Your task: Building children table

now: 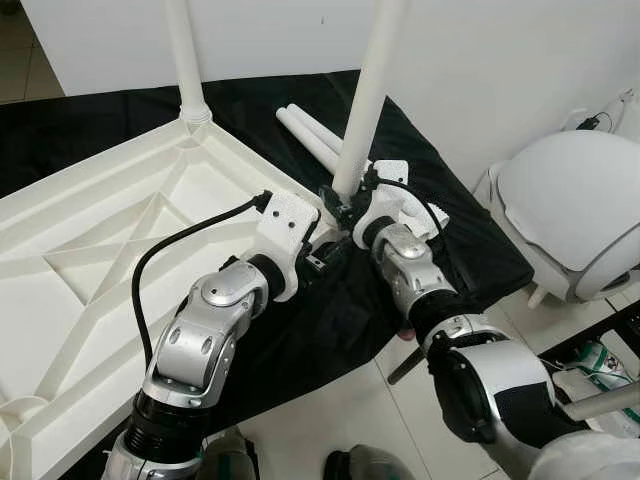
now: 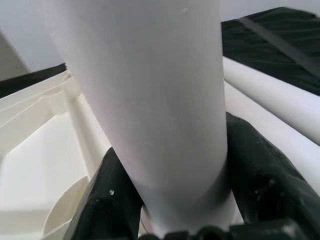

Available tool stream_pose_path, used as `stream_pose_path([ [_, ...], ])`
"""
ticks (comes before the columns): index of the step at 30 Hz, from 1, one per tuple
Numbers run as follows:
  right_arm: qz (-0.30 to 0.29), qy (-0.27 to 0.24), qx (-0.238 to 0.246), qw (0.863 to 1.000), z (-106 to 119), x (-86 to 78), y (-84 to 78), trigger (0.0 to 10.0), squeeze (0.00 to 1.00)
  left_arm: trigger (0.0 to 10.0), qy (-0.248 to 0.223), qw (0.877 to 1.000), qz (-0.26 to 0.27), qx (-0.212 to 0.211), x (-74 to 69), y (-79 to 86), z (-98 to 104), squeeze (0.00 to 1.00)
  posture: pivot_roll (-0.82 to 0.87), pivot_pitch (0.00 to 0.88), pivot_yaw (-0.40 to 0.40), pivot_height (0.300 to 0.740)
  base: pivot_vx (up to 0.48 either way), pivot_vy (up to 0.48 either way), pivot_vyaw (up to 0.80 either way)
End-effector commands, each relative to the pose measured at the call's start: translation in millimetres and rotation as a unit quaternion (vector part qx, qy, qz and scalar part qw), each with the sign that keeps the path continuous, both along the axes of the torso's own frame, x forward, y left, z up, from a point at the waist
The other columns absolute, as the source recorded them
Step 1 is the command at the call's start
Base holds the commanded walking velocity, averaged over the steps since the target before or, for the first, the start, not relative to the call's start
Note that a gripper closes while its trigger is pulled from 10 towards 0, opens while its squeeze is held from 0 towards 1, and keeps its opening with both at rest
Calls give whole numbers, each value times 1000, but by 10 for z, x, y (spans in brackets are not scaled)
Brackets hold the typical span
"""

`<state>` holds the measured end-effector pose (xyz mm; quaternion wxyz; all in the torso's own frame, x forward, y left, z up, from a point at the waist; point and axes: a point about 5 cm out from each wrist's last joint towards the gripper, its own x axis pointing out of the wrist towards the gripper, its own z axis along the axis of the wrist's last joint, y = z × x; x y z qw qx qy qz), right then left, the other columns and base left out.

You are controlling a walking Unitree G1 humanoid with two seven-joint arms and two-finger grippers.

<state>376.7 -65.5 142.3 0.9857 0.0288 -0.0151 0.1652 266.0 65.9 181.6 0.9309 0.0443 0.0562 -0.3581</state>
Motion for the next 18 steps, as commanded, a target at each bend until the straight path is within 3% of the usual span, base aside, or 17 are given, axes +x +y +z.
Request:
stream_pose_path([
  [1, -35, 10, 16, 999, -25, -19, 34, 0, 0, 10000, 0, 1000, 19, 0, -7, 2, 4, 0, 22, 23, -63, 740, 0, 0, 0],
  [3, -60, 16, 11, 998, -41, -33, 84, 0, 0, 10000, 0, 1000, 18, 0, -8, 0, 3, 0, 22, 21, -62, 740, 0, 0, 0],
  [6, -77, 22, 9, 997, -50, -111, 329, 0, 0, 10000, 1, 1000, 16, -1, -16, -12, -5, 0, 23, 16, -69, 740, 0, 0, 0],
  [8, -77, 22, 9, 997, -50, -111, 329, 0, 0, 10000, 1, 1000, 16, -1, -16, -12, -5, 0, 23, 16, -69, 740, 0, 0, 0],
  [10, -58, 13, 1, 998, -31, -146, 436, 0, 0, 10000, 2, 1000, 18, -2, -21, -18, -11, 0, 29, 16, -79, 740, 0, 0, 0],
  [14, -55, 15, 3, 998, -36, -142, 420, 0, 0, 10000, 2, 1000, 20, -3, -24, -19, -12, 0, 34, 15, -86, 740, 0, 0, 0],
  [15, -64, 15, 8, 998, -42, -120, 335, 3294, 0, 10000, 2, 1000, 24, -5, -29, -15, -15, 0, 36, 14, -89, 740, 0, 0, 0],
  [16, -64, 15, 8, 998, -42, -120, 335, 3294, 0, 10000, 2, 1000, 24, -5, -29, -15, -15, 0, 36, 14, -89, 740, 0, 0, 0],
  [17, -66, 12, 4, 998, -41, -112, 301, 10000, 0, 10000, 3, 1000, 25, -5, -31, -14, -19, 0, 35, 14, -89, 740, 0, 0, 0],
  [18, -68, 7, 9, 998, -34, -109, 269, 10000, 1000, 10000, 3, 1000, 26, -5, -32, -13, -21, 0, 35, 14, -89, 740, 0, 0, 0],
])
